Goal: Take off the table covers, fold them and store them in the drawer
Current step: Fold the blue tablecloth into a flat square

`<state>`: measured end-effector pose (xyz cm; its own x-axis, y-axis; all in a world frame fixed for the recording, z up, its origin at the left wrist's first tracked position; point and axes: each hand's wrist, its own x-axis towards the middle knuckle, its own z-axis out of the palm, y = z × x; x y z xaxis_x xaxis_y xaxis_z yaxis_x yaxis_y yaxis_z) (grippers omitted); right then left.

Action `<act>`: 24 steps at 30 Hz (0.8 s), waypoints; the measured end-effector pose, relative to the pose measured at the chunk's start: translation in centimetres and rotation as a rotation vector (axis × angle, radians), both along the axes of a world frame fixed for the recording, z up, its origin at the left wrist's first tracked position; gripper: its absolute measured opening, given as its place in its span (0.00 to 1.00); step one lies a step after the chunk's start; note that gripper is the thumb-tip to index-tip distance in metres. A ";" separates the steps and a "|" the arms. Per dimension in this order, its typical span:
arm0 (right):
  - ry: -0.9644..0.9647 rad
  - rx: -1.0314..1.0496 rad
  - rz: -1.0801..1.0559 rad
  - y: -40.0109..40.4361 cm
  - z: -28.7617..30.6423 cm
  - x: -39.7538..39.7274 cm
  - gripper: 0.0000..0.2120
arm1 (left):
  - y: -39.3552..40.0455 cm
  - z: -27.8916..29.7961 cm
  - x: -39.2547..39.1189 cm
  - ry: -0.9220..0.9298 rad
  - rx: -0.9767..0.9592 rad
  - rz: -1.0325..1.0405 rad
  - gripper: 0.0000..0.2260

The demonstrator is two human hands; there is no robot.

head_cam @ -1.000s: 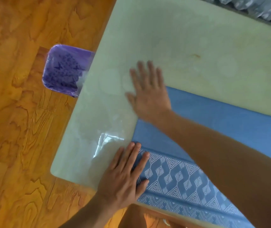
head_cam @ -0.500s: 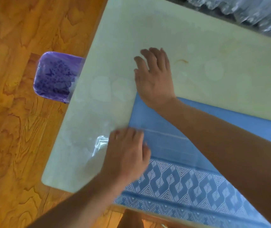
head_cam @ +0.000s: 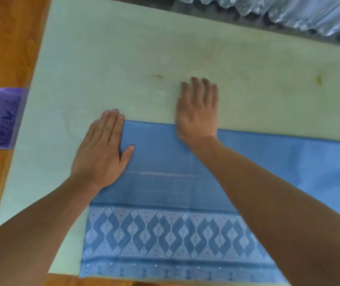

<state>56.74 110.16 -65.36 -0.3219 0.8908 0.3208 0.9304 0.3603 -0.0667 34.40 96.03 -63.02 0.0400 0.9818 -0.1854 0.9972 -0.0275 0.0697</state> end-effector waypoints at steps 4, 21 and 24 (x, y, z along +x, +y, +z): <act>-0.087 -0.004 -0.255 2.0 0.4 17.5 0.16 | 0.2 1.3 2.0 0.099 -0.043 0.110 0.36; -0.042 0.032 -0.332 5.0 -0.3 44.2 0.14 | 4.3 -0.8 31.8 0.034 0.010 -0.049 0.34; -0.076 0.012 -0.384 6.5 0.4 48.9 0.12 | 4.1 -0.8 31.7 0.044 0.001 -0.035 0.34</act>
<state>105.65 116.68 -64.96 0.0108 0.9475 0.3197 0.9998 -0.0147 0.0096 66.07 100.17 -63.84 0.0659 0.9801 -0.1872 0.9977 -0.0621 0.0256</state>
